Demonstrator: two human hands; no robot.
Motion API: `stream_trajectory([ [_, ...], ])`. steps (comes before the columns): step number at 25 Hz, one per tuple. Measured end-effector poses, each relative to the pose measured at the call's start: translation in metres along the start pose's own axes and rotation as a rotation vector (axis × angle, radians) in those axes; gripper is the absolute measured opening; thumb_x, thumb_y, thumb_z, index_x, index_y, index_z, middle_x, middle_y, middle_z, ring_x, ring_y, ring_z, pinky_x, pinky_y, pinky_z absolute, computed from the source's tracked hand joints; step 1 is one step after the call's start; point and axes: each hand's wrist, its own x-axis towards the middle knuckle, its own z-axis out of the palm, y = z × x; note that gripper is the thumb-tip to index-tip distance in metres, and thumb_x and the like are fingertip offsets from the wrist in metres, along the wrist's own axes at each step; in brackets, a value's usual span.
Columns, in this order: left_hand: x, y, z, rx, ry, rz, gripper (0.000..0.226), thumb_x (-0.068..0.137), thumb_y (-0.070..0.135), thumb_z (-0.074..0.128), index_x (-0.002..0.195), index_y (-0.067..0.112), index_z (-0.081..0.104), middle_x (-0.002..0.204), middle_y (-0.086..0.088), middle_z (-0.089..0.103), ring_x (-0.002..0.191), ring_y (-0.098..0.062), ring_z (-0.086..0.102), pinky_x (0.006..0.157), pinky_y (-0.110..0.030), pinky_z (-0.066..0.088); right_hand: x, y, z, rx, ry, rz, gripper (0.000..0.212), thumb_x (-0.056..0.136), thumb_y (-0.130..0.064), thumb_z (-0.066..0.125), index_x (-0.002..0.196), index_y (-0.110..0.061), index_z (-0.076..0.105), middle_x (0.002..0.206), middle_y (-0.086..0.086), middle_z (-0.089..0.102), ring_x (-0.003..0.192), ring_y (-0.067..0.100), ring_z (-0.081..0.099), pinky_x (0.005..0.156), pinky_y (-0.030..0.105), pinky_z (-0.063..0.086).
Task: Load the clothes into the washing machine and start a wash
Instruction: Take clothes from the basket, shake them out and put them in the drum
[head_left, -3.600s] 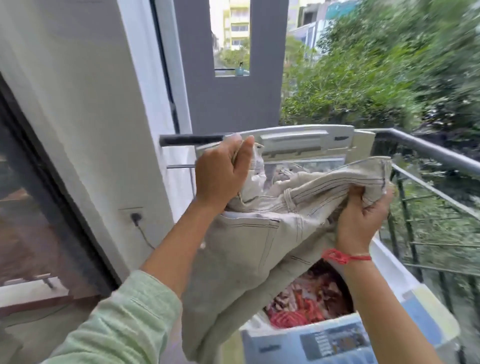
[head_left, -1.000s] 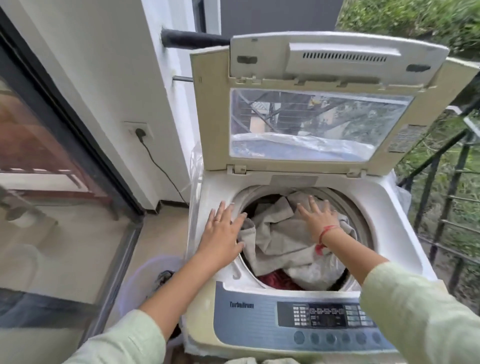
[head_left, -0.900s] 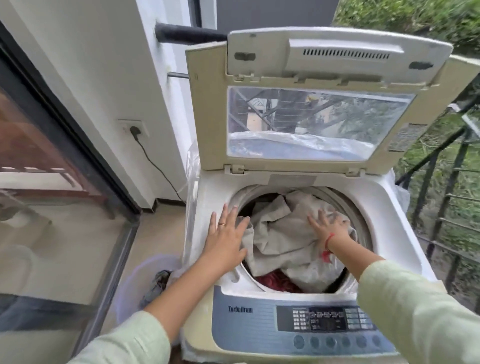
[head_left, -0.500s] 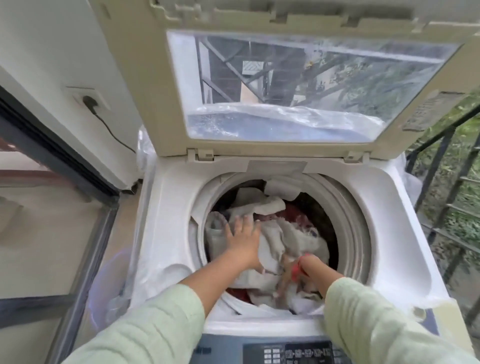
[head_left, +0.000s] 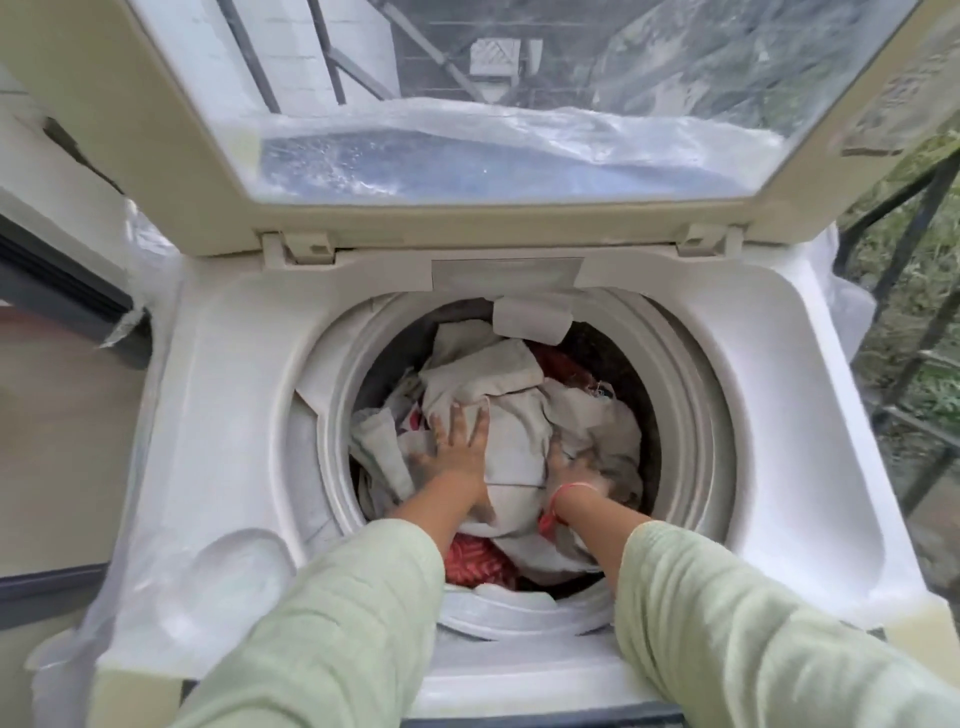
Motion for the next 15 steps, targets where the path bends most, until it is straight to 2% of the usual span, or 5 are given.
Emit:
stream_trajectory([
  [2,-0.016,-0.005,-0.009,0.003,-0.078,0.035,0.141,0.061,0.046,0.083,0.139,0.032,-0.033,0.151,-0.006,-0.034,0.141,-0.04,-0.018,0.107,-0.068,0.016,-0.014,0.004,-0.02,-0.111,0.022,-0.004,0.082,0.091,-0.042,0.052,0.15,-0.023,-0.001,0.153,0.016,0.023,0.137,0.038,0.028,0.11,0.057,0.024],
  [4,-0.042,-0.011,-0.025,0.084,-0.124,0.09,0.122,0.068,0.047,0.078,0.148,0.027,-0.013,0.157,-0.01,-0.011,0.143,-0.039,0.003,0.109,-0.062,0.02,-0.042,0.002,-0.045,-0.293,0.154,-0.053,0.064,0.088,-0.032,0.057,0.145,-0.021,0.029,0.136,0.007,0.05,0.131,0.035,0.039,0.107,0.068,0.014],
  [7,-0.106,-0.027,-0.056,0.175,-0.012,0.162,0.08,0.078,0.051,0.065,0.142,0.02,0.029,0.149,-0.011,0.031,0.139,-0.034,0.021,0.11,-0.063,0.014,-0.107,-0.004,-0.075,-0.279,0.453,-0.243,0.057,0.083,-0.034,0.061,0.135,-0.023,0.038,0.123,0.003,0.058,0.123,0.032,0.047,0.105,0.072,0.008],
  [12,-0.247,-0.108,-0.074,0.009,0.649,0.218,0.07,0.091,0.034,0.05,0.148,0.034,0.011,0.159,0.001,-0.003,0.144,-0.025,-0.017,0.107,-0.061,-0.014,-0.237,-0.02,-0.05,-0.096,0.787,-0.451,0.094,0.079,-0.055,0.061,0.15,-0.03,0.004,0.151,0.001,0.032,0.14,0.027,0.03,0.107,0.067,0.009],
  [15,-0.305,-0.19,-0.041,-0.207,0.842,0.18,0.067,0.089,0.048,0.05,0.146,0.04,0.015,0.158,0.005,0.0,0.144,-0.02,-0.02,0.108,-0.051,-0.017,-0.295,-0.066,-0.02,0.058,0.908,-0.633,0.092,0.075,-0.052,0.066,0.149,-0.027,0.019,0.146,0.001,0.042,0.135,0.028,0.039,0.108,0.064,0.021],
])
